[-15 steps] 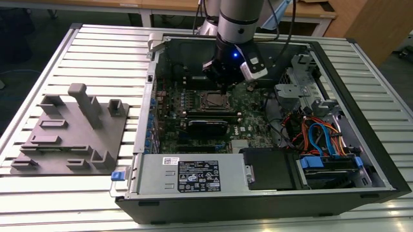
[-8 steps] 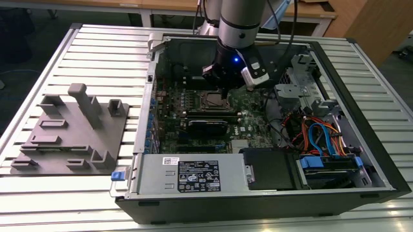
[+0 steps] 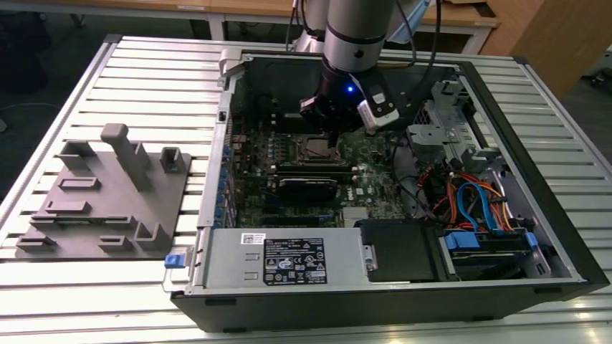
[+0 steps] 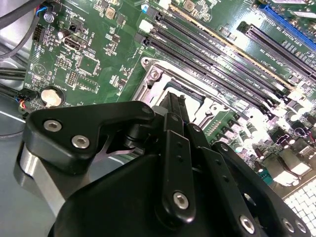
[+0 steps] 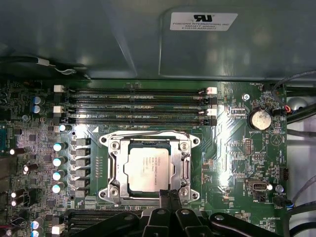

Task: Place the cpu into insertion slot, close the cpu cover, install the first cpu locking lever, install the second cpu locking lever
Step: 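Install the second cpu locking lever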

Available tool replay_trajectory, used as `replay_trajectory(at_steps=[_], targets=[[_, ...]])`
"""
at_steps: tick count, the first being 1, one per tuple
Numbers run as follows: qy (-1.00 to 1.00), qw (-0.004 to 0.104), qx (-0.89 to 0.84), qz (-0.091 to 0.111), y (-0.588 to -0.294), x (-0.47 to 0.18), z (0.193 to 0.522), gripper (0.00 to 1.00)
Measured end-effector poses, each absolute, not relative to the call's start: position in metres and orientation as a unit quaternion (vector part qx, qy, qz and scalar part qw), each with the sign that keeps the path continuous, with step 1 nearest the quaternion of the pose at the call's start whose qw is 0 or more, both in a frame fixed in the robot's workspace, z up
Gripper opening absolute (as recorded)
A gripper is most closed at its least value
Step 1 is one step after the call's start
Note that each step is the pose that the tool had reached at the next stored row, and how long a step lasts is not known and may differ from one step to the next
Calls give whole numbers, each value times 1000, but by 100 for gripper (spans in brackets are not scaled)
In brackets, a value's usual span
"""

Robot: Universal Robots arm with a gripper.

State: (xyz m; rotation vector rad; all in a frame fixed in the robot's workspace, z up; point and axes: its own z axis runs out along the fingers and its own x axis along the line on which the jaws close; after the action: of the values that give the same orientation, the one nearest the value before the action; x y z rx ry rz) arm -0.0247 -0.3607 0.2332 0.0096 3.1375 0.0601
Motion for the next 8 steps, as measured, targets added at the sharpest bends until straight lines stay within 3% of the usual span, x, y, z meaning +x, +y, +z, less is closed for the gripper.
replay_trajectory(at_steps=[8], targets=[[1000, -3, 3, 22, -362, -25, 232, 10]])
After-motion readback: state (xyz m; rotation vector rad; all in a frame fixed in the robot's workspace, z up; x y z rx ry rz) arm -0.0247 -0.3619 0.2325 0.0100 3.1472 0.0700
